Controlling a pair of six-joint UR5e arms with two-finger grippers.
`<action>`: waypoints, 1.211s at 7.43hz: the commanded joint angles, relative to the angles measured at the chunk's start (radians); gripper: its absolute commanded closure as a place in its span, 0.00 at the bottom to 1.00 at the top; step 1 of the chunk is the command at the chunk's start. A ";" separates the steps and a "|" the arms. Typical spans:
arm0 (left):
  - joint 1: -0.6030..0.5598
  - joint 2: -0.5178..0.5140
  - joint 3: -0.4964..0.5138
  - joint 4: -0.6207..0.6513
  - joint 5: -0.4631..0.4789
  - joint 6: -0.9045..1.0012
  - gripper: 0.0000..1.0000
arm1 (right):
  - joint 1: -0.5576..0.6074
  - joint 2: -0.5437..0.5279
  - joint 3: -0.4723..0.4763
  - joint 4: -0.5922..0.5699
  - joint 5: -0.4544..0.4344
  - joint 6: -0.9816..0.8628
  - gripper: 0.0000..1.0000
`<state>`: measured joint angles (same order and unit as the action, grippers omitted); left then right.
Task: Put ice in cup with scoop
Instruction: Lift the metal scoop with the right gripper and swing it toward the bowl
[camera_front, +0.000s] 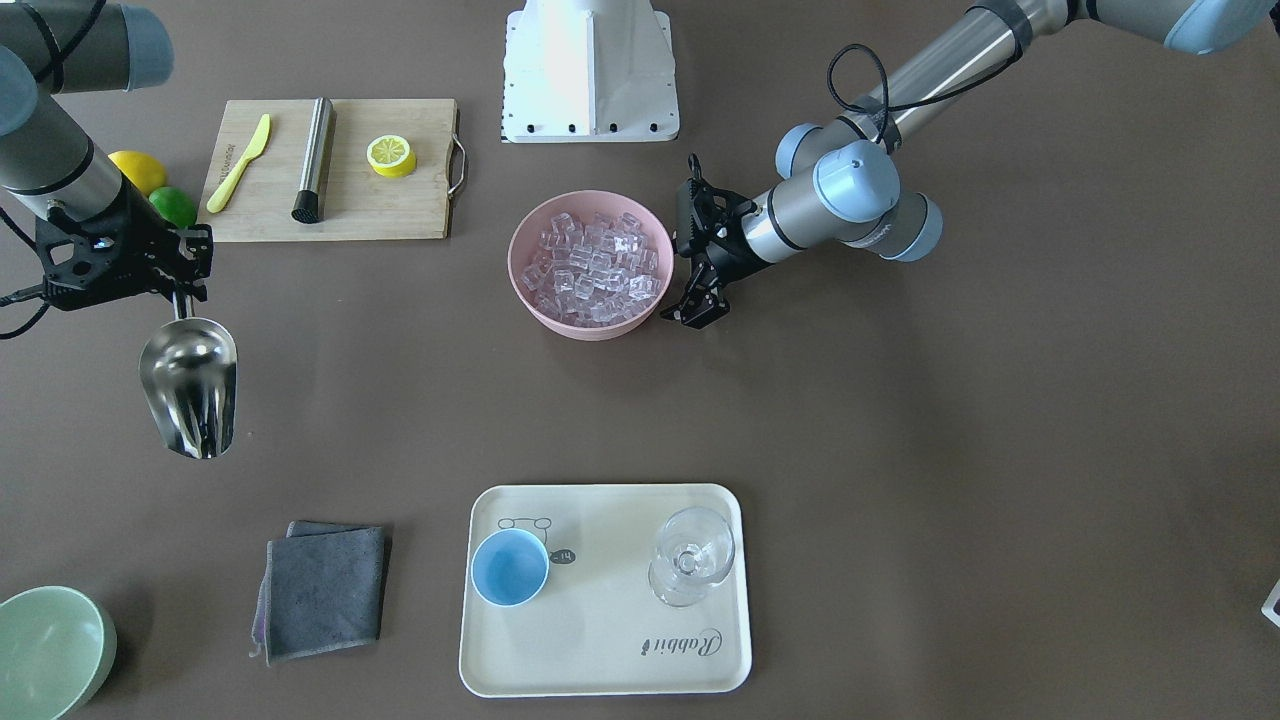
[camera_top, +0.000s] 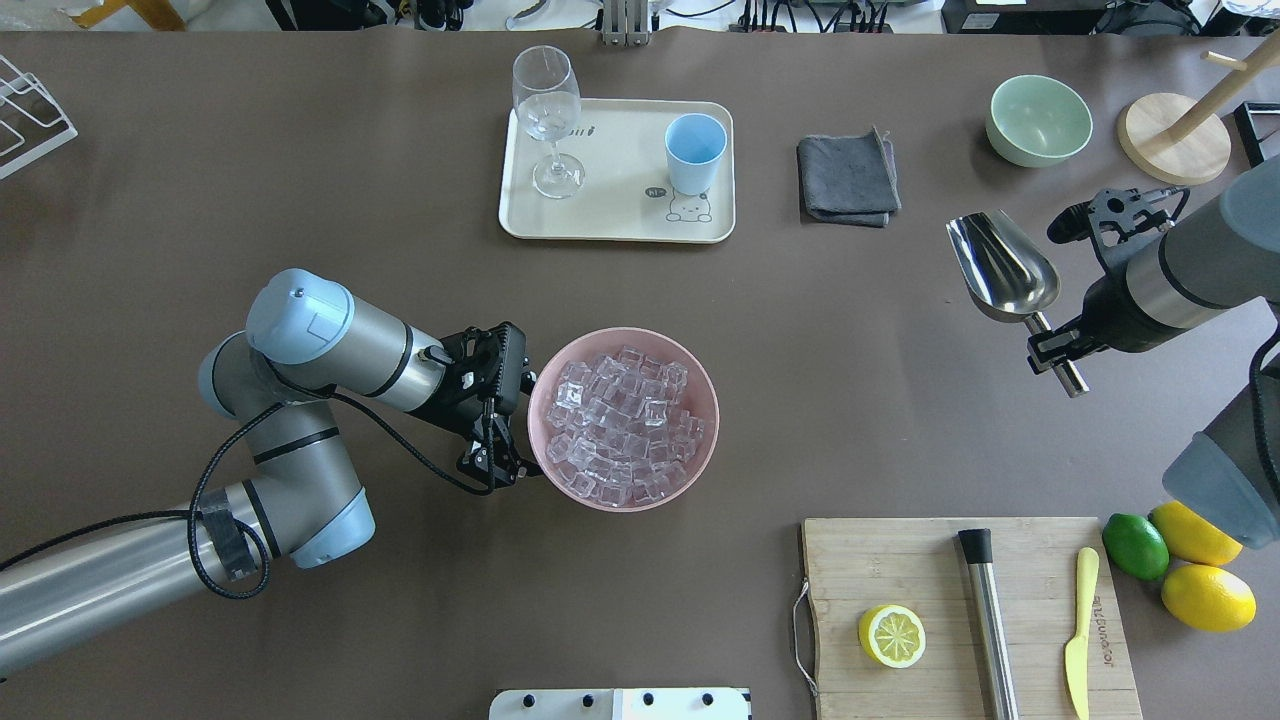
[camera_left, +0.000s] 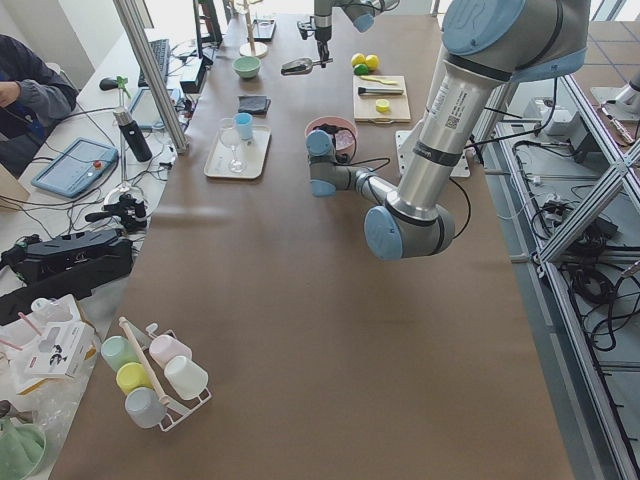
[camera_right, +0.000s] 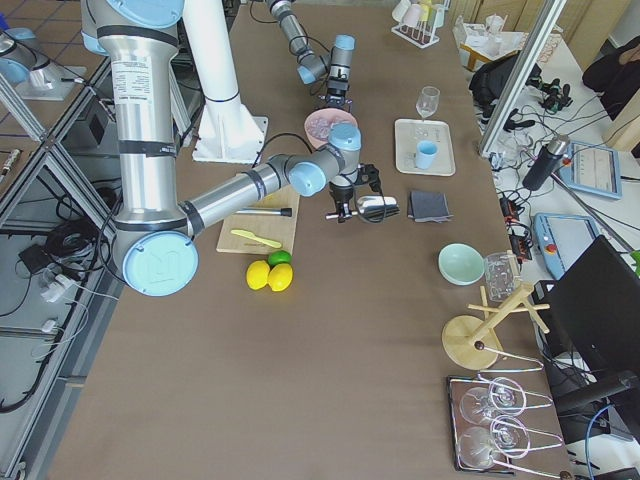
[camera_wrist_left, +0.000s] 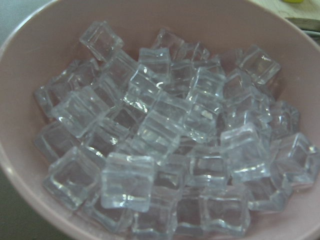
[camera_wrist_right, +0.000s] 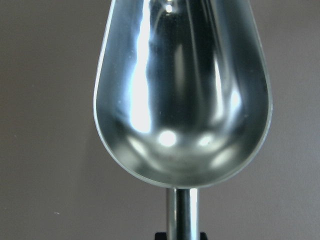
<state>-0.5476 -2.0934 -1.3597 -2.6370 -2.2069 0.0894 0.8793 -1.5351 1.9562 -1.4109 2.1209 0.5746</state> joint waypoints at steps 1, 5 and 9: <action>0.000 -0.013 0.013 0.002 0.006 -0.004 0.02 | 0.007 0.119 -0.017 -0.029 -0.018 -0.111 1.00; 0.002 -0.011 0.016 0.000 0.007 -0.004 0.02 | 0.007 0.145 -0.014 -0.054 0.073 -0.160 1.00; 0.002 -0.010 0.014 -0.006 0.007 -0.002 0.02 | -0.003 0.226 0.024 -0.200 -0.029 -0.663 1.00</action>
<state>-0.5461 -2.1046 -1.3439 -2.6417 -2.1997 0.0867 0.8847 -1.3465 1.9512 -1.5013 2.1617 0.1773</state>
